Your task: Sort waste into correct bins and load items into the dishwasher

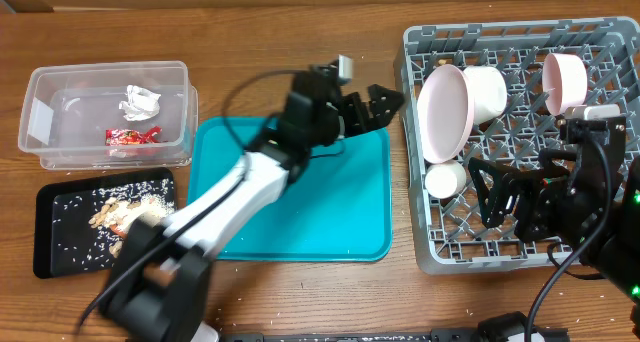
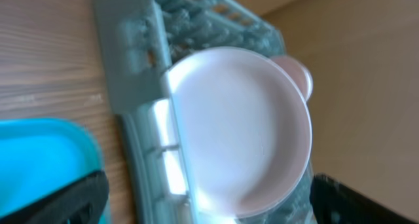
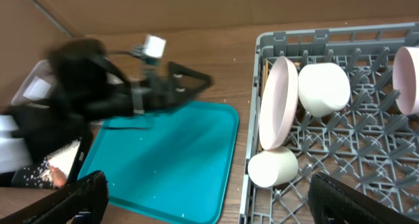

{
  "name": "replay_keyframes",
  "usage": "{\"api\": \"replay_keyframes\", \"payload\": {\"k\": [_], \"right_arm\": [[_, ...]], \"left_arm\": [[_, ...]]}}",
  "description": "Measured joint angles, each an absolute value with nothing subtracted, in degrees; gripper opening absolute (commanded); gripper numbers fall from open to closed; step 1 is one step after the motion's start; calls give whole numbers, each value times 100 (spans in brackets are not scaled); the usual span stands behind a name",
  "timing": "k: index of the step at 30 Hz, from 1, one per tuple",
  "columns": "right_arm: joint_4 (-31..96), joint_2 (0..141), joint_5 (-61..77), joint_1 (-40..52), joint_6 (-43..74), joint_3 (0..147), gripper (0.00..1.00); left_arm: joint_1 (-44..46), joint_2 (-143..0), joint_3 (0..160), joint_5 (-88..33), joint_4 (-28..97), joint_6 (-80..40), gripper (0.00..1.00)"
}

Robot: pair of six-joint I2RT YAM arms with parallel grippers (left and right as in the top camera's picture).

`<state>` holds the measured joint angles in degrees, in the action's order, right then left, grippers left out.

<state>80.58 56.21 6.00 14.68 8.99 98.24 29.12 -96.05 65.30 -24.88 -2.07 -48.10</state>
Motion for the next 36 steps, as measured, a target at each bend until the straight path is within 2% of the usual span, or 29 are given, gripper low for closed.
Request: {"api": "replay_keyframes", "payload": {"k": [5, 10, 16, 27, 36], "right_arm": [[8058, 5621, 602, 1468, 899, 9824, 100], [8062, 5621, 602, 1468, 897, 9824, 100], [8058, 5621, 600, 1468, 897, 9824, 100], [8055, 5518, 600, 1468, 897, 9804, 100], [7725, 4624, 397, 1463, 897, 9028, 100]], "left_arm": [[2764, -8093, 7706, -1313, 3153, -3192, 100], [2766, -6967, 8713, -132, 5293, -2335, 100], [2766, -6027, 8978, 1234, 6943, -2029, 100], [2766, -5645, 8978, 1791, 7277, -2034, 100], [2766, -5728, 8978, 1865, 7328, -2036, 100]]}}
